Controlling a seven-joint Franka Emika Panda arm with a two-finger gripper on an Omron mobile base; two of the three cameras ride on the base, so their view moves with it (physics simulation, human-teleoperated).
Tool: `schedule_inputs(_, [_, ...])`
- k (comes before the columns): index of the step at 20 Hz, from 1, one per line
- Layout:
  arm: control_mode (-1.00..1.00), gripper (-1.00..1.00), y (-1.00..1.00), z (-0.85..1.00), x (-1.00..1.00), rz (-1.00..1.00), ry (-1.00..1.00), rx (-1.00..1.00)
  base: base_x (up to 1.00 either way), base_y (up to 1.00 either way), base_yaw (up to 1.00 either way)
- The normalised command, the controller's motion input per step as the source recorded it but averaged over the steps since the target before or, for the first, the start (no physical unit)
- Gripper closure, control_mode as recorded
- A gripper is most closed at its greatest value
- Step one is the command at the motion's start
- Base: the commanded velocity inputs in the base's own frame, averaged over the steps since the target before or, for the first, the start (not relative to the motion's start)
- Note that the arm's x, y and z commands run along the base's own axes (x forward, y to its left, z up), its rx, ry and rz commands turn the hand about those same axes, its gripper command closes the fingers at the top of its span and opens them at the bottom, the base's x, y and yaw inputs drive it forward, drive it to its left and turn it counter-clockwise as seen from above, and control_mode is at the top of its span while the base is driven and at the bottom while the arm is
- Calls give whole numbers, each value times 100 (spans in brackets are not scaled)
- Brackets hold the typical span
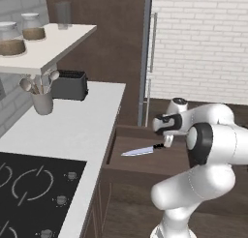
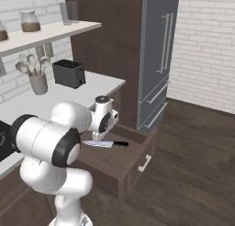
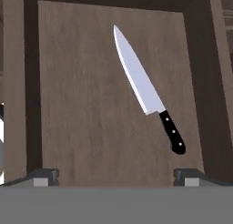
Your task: Pick up the knife from the drawer and place it on the cutting board. Then place the meat from the plate to the cutting board.
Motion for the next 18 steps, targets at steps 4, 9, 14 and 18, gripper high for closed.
schedule_inputs(4, [-100,-100,-3,-49,24,35,-1,14,0,0,0])
schedule_inputs(9, [-100,-100,-16,-9,9,19,-6,13,0,0,0])
schedule_inputs(14, [-100,-100,0,0,60,7,5,-1,0,0,0])
schedule_inputs(18, [-100,-100,3,-8,43,22,7,-9,0,0,0])
